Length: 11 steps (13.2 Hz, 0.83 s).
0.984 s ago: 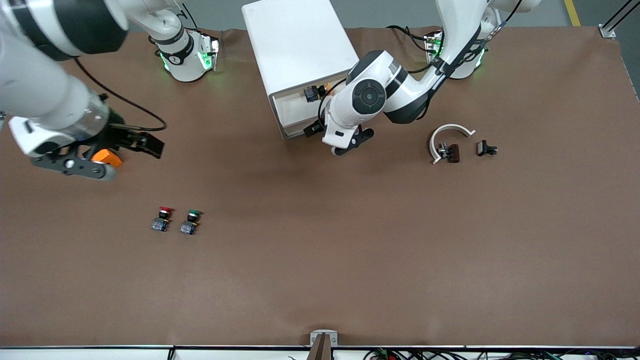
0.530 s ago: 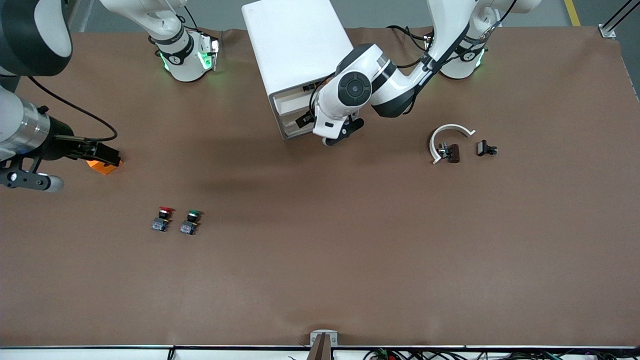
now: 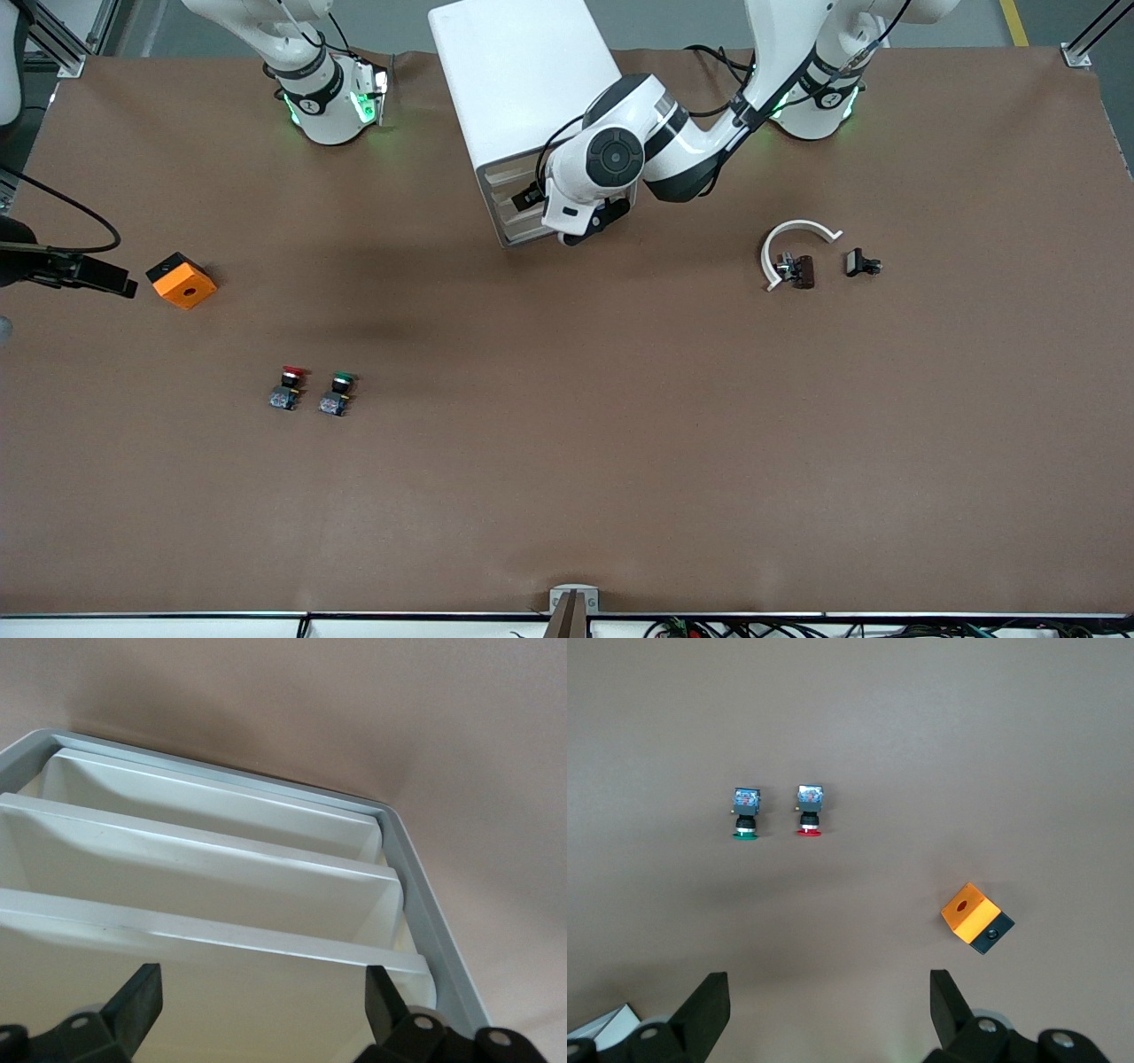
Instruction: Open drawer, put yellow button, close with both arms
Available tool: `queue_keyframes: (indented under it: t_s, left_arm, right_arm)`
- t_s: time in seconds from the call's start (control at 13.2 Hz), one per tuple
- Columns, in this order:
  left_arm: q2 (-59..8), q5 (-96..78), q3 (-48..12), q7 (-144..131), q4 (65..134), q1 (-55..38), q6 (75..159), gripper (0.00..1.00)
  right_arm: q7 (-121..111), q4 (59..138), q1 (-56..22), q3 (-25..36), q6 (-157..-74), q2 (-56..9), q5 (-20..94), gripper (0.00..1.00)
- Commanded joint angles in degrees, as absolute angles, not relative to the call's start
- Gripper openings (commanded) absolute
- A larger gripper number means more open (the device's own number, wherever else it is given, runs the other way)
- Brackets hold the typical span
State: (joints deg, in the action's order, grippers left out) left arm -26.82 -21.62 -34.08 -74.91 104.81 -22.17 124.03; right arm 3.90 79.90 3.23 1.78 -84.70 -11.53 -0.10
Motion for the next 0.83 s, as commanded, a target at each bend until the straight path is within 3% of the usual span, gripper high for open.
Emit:
queue_keyframes:
  t_s: [0.0, 0.3, 0.76]
  left_arm:
    - [-27.33, -22.94, -34.8, -76.03, 103.63, -22.94, 123.57, 1.0]
    - [-27.16, -22.59, -32.97, -76.29, 99.86, -18.83, 122.36, 1.0]
    - [-25.67, -15.92, -31.38, -69.55, 87.9, -6.08, 107.96, 1.0]
  right_arm:
    - [3.87, 78.85, 3.95, 0.62, -82.54, -10.37, -1.14, 1.0]
    - [4.04, 78.84, 2.73, 0.18, -81.39, -10.11, -2.71, 1.0]
    - [4.22, 81.02, 4.83, 0.7, -79.8, -6.17, 1.58, 1.0]
